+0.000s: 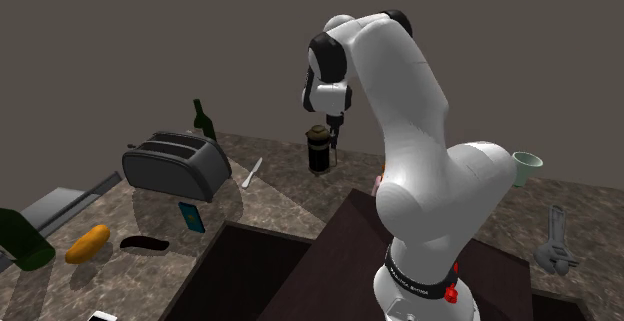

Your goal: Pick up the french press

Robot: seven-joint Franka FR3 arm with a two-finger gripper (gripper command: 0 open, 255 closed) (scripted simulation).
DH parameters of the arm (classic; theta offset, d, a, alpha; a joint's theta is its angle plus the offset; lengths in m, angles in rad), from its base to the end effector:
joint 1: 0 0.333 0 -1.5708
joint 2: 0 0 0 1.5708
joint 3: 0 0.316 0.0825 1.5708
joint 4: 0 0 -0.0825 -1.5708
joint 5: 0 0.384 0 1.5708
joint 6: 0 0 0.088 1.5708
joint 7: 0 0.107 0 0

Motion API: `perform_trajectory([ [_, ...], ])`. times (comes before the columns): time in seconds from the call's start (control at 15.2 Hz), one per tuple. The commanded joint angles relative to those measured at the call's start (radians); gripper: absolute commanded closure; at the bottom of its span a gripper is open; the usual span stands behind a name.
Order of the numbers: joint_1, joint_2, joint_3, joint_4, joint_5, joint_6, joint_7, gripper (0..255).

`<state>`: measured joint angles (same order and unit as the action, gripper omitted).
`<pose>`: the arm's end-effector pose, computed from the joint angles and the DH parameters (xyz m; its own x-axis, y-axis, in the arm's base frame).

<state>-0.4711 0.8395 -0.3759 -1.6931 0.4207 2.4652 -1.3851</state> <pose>0.4587 -0.4862 0.1340 0.9480 0.3182 -0.0097 0.3183 -0.9478 0.0197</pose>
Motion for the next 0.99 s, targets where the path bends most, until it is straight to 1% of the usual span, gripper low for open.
perform_trajectory([
  [0.0,0.006,-0.020,-0.007,-0.008,-0.006,-0.011,0.003,255],
  [0.79,0.042,-0.140,-0.056,-0.038,-0.053,-0.101,0.029,255],
  [0.92,0.042,-0.142,-0.056,-0.038,-0.054,-0.102,0.029,255],
])
